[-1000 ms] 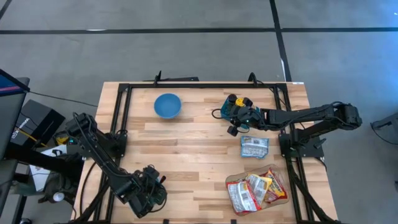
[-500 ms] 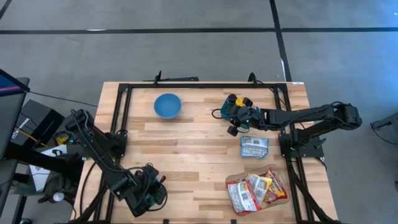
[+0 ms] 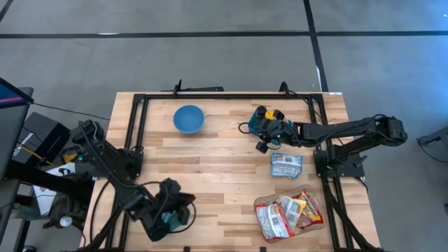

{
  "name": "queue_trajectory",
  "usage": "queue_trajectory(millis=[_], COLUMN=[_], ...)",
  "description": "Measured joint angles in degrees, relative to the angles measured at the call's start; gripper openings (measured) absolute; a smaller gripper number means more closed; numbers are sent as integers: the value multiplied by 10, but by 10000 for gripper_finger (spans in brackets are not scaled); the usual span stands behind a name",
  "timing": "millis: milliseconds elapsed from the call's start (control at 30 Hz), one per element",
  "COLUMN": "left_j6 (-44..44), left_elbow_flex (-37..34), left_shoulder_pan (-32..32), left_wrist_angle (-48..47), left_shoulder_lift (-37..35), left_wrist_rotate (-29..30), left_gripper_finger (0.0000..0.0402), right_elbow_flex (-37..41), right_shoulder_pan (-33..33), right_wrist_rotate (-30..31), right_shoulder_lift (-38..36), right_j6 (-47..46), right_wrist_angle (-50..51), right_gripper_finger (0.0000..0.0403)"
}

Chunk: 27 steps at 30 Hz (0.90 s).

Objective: Pick & Place Food Item
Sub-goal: Put the blue noodle pack into the transparent bin

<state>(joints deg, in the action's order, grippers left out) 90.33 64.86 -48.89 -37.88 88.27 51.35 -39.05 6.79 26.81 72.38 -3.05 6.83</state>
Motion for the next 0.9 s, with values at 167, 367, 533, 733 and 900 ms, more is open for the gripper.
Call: queue_trajectory(millis=[167,367,533,733,900], left_j6=[-140,-299,-403,-482,-524], left_elbow_flex=[0,0,0,0,0], left_shoulder_pan=[30,82,128,185,229], left_wrist_angle=[69,161,229,267,287], left_shoulder_lift=[0,0,0,0,0], left_wrist_rotate=[47,57,25,-72,-145], left_gripper_finger=[44,44,44,44,44], right_elbow_flex=[0,0,0,0,0], right_shoulder_pan=[0,0,0,0,0], right_wrist_rotate=[0,0,0,-15,-45], right_shoulder_lift=[0,0,0,0,0], right_j6=[0,0,0,0,0], right_wrist_angle=[0,0,0,0,0], right_gripper_finger=[87,87,87,87,87])
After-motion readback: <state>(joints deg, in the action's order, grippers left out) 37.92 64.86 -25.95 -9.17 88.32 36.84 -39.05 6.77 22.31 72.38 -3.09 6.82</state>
